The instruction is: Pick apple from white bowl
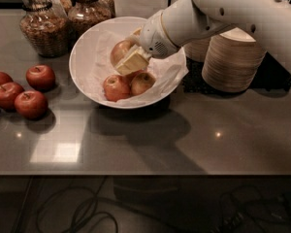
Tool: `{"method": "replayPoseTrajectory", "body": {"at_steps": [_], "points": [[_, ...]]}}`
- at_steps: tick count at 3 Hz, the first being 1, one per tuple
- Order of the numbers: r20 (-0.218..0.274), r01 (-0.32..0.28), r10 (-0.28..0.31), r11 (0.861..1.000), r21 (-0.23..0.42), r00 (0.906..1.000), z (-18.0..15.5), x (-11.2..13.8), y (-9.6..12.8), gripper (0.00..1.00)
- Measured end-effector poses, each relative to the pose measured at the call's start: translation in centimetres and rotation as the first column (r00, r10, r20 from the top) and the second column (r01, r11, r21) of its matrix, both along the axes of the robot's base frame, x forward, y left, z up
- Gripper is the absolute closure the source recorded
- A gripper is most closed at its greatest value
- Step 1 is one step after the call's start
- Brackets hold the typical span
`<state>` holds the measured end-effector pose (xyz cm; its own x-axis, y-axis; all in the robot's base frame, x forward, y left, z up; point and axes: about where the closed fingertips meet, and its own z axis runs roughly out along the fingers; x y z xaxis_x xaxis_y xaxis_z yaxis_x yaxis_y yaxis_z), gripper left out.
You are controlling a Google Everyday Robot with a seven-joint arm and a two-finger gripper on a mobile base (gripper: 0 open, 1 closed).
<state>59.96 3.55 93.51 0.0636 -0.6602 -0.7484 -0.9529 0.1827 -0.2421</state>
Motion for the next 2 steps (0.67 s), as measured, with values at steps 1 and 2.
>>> {"method": "replayPoseTrajectory", "body": {"at_steps": [1, 2], "points": [[0.068, -0.038, 0.032, 0.995, 0.09, 0.9972, 3.9, -0.4, -0.2, 1.0], [0.124, -0.069, 0.049, 0.985, 0.156, 0.9911, 6.9, -1.0, -0.9, 1.0]]}}
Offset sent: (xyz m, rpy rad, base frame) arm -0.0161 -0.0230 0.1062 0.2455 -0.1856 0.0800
